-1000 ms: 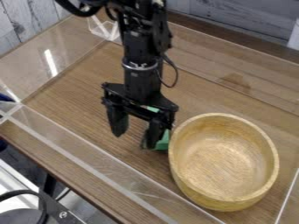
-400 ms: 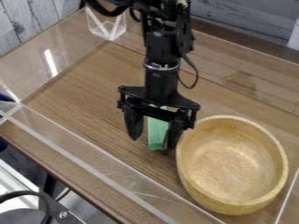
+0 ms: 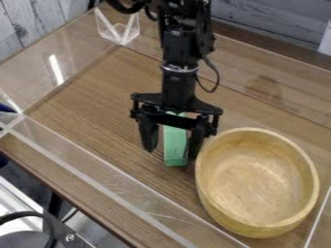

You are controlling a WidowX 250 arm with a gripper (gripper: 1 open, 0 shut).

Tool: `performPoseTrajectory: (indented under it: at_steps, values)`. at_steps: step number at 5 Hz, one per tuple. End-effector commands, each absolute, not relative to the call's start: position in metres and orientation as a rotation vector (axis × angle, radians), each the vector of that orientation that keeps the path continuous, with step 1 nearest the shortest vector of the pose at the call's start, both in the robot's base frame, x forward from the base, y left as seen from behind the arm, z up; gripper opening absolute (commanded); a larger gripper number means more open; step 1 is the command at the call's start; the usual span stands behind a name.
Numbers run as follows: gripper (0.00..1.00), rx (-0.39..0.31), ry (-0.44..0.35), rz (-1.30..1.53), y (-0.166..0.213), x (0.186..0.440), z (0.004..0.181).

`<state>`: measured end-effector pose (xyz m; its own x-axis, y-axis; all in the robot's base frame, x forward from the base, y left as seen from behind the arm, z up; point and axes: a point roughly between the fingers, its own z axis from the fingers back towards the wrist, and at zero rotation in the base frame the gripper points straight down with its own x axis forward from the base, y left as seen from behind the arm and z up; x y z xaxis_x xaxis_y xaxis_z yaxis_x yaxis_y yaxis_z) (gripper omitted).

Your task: Put the green block in the brown bowl

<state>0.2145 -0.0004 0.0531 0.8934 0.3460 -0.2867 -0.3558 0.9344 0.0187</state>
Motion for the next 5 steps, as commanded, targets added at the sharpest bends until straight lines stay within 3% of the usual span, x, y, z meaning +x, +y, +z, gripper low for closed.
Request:
performPoseTrajectory:
  at_steps: [1, 3, 4, 5]
  values:
    - [1.00, -0.041, 0.253, 0.416, 0.0027, 0.2253, 0.0637]
    - [1.00, -0.061, 0.207, 0.360, 0.0072, 0.2197, 0.0551]
    - [0.00, -0.063, 0.219, 0.384, 0.0073, 0.2206, 0.0585]
    - [0.00, -0.113, 0.214, 0.392, 0.0071, 0.2237, 0.0565]
